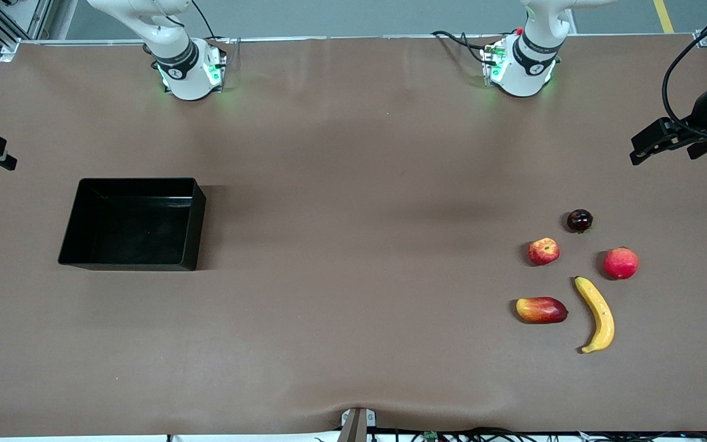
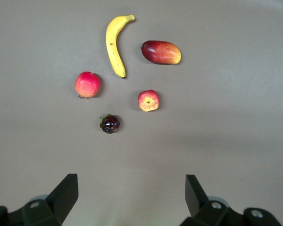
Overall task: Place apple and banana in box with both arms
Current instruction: 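Reach the left gripper to the small red apple while the right gripper approaches the box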
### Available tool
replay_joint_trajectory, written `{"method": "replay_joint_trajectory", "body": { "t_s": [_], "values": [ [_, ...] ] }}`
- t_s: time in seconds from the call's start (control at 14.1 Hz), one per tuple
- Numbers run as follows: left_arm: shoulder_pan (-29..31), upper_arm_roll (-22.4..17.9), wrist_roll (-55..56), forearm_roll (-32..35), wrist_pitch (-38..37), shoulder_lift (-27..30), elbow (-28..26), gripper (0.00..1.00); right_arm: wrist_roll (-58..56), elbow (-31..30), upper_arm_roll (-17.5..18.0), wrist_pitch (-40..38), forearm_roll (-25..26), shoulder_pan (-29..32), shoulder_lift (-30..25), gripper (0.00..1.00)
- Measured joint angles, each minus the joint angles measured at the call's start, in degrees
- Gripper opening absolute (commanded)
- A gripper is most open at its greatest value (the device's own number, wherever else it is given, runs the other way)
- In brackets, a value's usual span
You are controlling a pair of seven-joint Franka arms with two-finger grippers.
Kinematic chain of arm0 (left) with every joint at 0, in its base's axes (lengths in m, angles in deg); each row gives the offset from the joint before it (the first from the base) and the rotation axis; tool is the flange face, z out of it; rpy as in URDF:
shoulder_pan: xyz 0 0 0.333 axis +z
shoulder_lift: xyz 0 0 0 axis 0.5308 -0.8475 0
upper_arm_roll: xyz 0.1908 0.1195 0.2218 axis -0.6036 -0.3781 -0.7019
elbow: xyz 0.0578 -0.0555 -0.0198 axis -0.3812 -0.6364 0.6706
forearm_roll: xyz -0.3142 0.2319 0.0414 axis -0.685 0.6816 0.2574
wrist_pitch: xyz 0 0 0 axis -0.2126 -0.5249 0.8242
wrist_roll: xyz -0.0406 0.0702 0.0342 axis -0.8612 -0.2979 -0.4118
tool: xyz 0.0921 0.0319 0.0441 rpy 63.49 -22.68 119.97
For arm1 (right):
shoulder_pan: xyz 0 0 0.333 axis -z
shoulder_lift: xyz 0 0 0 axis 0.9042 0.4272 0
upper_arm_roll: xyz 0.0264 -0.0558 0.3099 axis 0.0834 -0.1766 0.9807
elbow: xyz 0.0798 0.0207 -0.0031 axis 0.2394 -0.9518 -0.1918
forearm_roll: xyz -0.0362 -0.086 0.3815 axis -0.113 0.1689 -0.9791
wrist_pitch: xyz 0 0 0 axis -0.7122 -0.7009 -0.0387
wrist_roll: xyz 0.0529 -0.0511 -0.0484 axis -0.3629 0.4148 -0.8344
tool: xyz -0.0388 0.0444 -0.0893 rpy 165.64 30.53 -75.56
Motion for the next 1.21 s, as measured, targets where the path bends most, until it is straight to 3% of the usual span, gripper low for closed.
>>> {"method": "replay_joint_trajectory", "body": {
  "t_s": [0.36, 0.57, 0.92, 1.21],
  "values": [
    [0.2, -0.3, 0.0, 0.0, -0.2, -0.6, 0.0, 1.00, 0.0, 0.0, 0.2, 0.0, 0.0, 0.0, 0.0, 1.00],
    [1.3, -0.5, -0.1, 0.4, 1.0, -5.7, -0.4, 1.00, 0.0, 0.0, 0.1, -0.1, 0.0, 0.1, 0.0, 1.00],
    [2.5, -0.5, -0.2, 4.9, 15.1, -19.3, -2.7, 1.00, 0.0, 0.0, -0.1, -0.2, 0.0, 0.5, 1.5, 1.00],
    [5.1, -0.6, 0.0, 6.9, 33.1, -21.7, -14.2, 1.00, 0.0, -0.1, -0.2, -1.7, 0.0, 0.5, 3.7, 1.00]
  ]
}}
